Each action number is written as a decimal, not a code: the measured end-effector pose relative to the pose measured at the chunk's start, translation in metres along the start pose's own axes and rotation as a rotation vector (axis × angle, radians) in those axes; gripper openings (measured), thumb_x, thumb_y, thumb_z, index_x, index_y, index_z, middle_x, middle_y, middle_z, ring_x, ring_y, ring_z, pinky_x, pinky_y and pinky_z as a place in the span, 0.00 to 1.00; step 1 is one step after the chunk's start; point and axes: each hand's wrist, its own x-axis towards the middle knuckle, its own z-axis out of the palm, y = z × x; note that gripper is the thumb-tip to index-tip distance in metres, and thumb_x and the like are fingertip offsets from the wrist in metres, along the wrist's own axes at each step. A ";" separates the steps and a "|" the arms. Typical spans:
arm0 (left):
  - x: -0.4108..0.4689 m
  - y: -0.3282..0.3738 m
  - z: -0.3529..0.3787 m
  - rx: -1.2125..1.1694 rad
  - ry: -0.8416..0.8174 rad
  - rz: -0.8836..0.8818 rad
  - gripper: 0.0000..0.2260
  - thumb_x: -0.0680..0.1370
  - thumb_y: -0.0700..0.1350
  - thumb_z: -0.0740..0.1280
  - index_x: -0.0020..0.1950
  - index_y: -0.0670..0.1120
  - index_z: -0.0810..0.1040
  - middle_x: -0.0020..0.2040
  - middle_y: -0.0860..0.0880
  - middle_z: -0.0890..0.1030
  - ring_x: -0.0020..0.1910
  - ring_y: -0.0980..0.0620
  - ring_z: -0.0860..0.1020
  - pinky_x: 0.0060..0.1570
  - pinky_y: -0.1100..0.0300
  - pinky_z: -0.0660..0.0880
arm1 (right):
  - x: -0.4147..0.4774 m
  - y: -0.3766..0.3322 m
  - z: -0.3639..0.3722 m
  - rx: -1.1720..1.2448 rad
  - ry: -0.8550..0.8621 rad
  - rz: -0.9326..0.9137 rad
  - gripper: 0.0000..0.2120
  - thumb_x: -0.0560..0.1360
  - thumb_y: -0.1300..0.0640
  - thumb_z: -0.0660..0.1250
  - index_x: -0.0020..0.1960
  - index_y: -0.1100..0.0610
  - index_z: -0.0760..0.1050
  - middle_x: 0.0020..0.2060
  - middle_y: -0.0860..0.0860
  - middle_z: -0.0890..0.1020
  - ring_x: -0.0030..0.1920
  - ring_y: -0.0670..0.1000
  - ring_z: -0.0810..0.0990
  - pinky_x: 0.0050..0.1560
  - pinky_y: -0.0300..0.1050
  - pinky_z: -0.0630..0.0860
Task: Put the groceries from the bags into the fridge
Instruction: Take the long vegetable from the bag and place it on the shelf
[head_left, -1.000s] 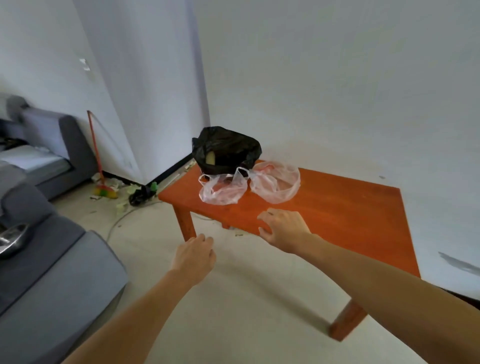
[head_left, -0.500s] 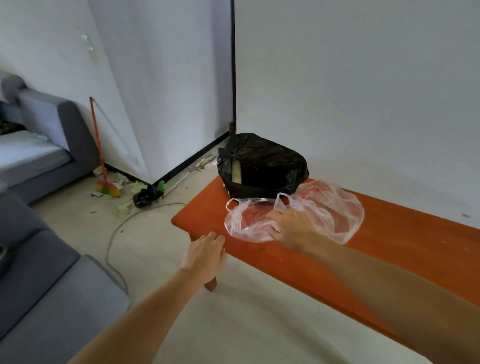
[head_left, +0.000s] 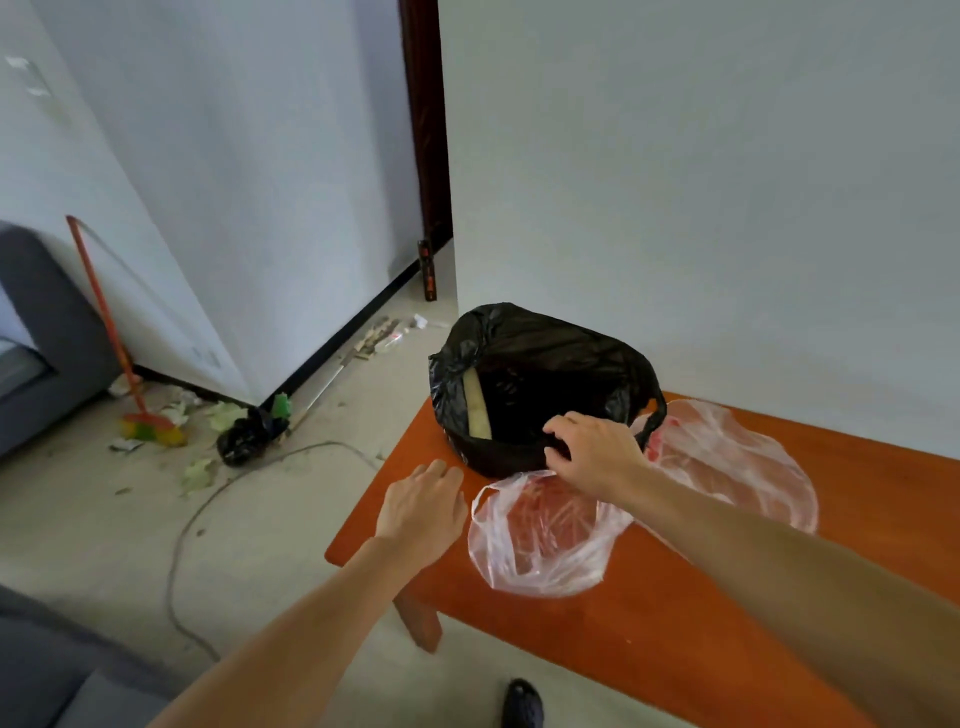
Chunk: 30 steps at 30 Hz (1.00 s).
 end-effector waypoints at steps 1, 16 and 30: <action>0.016 -0.005 0.005 0.012 -0.005 0.010 0.13 0.81 0.50 0.55 0.62 0.49 0.73 0.54 0.52 0.75 0.52 0.52 0.75 0.47 0.58 0.75 | 0.019 0.005 0.007 0.003 -0.001 0.020 0.18 0.78 0.46 0.59 0.65 0.50 0.71 0.56 0.48 0.78 0.53 0.53 0.79 0.44 0.47 0.74; 0.176 -0.103 0.071 0.355 -0.101 0.175 0.13 0.70 0.44 0.72 0.54 0.48 0.81 0.74 0.40 0.64 0.75 0.37 0.56 0.72 0.43 0.53 | 0.255 -0.011 0.186 0.276 -0.407 0.390 0.35 0.76 0.48 0.64 0.76 0.54 0.50 0.67 0.60 0.68 0.64 0.63 0.71 0.58 0.55 0.72; 0.207 -0.136 0.093 0.259 -0.138 0.180 0.24 0.64 0.39 0.75 0.60 0.44 0.79 0.67 0.39 0.71 0.68 0.38 0.68 0.62 0.44 0.71 | 0.284 0.009 0.190 0.354 -0.548 0.518 0.42 0.72 0.50 0.69 0.76 0.48 0.46 0.62 0.59 0.75 0.62 0.61 0.76 0.57 0.52 0.73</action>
